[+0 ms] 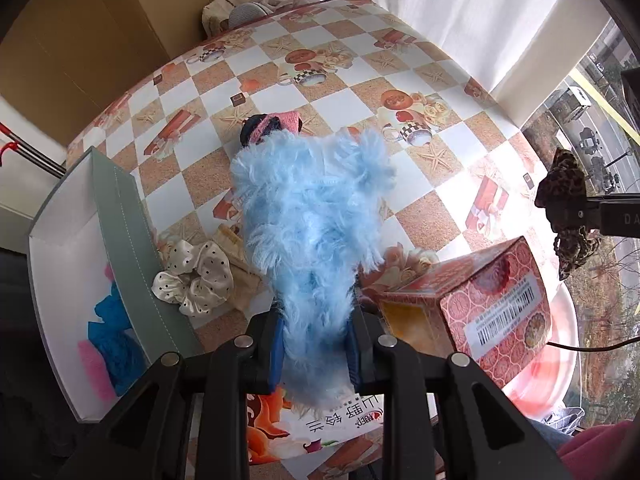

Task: Organize soft objects
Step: 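Carry the boa and scrunchie to the white box, releasing the boa from the left gripper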

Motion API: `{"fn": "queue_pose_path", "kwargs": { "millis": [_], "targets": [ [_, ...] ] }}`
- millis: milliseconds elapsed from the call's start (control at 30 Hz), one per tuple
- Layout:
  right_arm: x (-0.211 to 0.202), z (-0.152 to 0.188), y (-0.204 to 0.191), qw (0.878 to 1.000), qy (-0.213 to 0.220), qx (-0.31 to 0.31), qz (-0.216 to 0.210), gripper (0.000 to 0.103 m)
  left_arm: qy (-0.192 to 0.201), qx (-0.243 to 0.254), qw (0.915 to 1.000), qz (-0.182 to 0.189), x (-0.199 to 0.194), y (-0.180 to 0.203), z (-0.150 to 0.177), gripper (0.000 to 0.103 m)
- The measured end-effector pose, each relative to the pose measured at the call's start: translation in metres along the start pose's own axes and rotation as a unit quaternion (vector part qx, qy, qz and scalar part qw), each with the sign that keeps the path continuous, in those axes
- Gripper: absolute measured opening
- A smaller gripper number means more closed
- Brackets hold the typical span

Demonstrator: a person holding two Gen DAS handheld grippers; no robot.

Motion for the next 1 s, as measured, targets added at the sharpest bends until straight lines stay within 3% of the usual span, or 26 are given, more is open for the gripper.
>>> {"fn": "queue_pose_path", "kwargs": {
  "millis": [233, 433, 700, 1000],
  "targets": [
    [-0.043, 0.013, -0.066, 0.998, 0.034, -0.037, -0.032, 0.034, 0.019, 0.002, 0.9998, -0.007, -0.032, -0.006, 0.033, 0.028],
    [-0.054, 0.020, -0.144, 0.992, 0.039, -0.109, -0.058, 0.034, 0.039, -0.031, 0.9987, -0.015, -0.055, -0.031, 0.050, 0.028],
    [-0.035, 0.041, -0.220, 0.977, 0.009, -0.203, -0.064, 0.034, 0.060, -0.107, 0.9914, -0.046, -0.077, -0.087, 0.075, 0.028],
    [-0.015, 0.056, -0.256, 0.965, -0.028, -0.254, -0.062, 0.034, 0.065, -0.153, 0.9832, -0.075, -0.086, -0.117, 0.102, 0.028]
  ]
}}
Point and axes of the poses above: each gripper's, at about its wrist camera, not at the fingertips, and x roughly the way its jaws point, y to its right, z to its underside, the point moved 9 cm from there along x, roughly the way its jaws point
